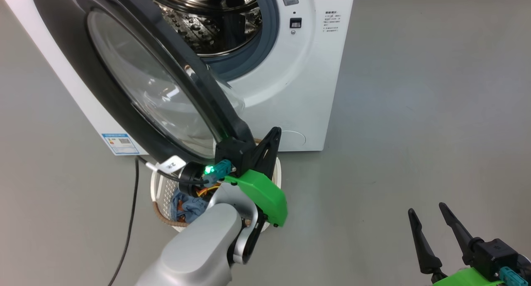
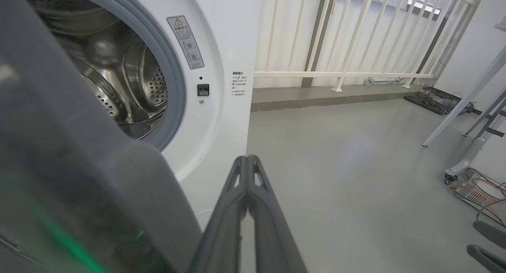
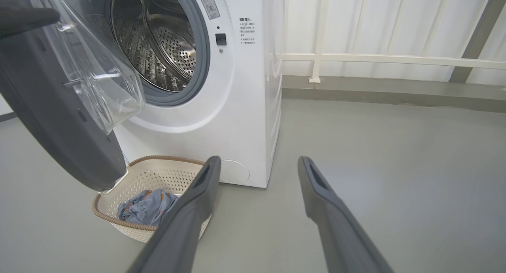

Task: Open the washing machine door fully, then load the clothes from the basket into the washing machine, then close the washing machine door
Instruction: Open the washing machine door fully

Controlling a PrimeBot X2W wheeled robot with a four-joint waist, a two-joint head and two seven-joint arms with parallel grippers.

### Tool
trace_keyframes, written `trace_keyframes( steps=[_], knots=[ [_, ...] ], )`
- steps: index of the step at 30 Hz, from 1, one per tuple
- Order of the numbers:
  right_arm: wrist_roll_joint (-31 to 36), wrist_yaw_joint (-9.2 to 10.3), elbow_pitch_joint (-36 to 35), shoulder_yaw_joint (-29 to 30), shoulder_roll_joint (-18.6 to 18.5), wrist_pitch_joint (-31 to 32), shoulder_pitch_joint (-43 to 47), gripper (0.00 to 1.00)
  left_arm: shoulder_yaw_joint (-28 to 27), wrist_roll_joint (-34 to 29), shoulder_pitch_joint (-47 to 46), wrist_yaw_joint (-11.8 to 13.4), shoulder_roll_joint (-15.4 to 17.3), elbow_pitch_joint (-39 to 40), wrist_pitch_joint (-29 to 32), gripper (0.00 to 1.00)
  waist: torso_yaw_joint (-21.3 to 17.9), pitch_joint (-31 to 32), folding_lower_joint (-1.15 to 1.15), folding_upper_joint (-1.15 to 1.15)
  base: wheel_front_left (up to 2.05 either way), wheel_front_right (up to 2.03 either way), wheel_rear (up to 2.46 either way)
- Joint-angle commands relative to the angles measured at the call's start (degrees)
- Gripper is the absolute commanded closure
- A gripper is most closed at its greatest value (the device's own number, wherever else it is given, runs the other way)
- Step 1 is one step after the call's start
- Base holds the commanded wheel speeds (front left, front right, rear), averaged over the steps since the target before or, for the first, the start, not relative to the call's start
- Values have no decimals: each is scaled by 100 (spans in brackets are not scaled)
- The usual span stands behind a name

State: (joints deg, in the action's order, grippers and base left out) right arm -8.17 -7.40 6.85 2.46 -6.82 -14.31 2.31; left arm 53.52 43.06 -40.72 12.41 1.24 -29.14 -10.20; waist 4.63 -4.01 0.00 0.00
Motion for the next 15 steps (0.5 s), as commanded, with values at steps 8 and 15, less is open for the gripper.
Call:
trace_keyframes(
  steps=[8,15],
  knots=[
    [-84,-9,-156,-96,-74,-69,-205,0,-21,152,-248,182,164,-85,-186,100,66,-74,0,0,0,0,0],
    [-82,-9,-168,-55,-77,-69,-209,0,-47,172,-95,344,189,-27,-274,100,118,-121,0,0,0,0,0]
  ],
)
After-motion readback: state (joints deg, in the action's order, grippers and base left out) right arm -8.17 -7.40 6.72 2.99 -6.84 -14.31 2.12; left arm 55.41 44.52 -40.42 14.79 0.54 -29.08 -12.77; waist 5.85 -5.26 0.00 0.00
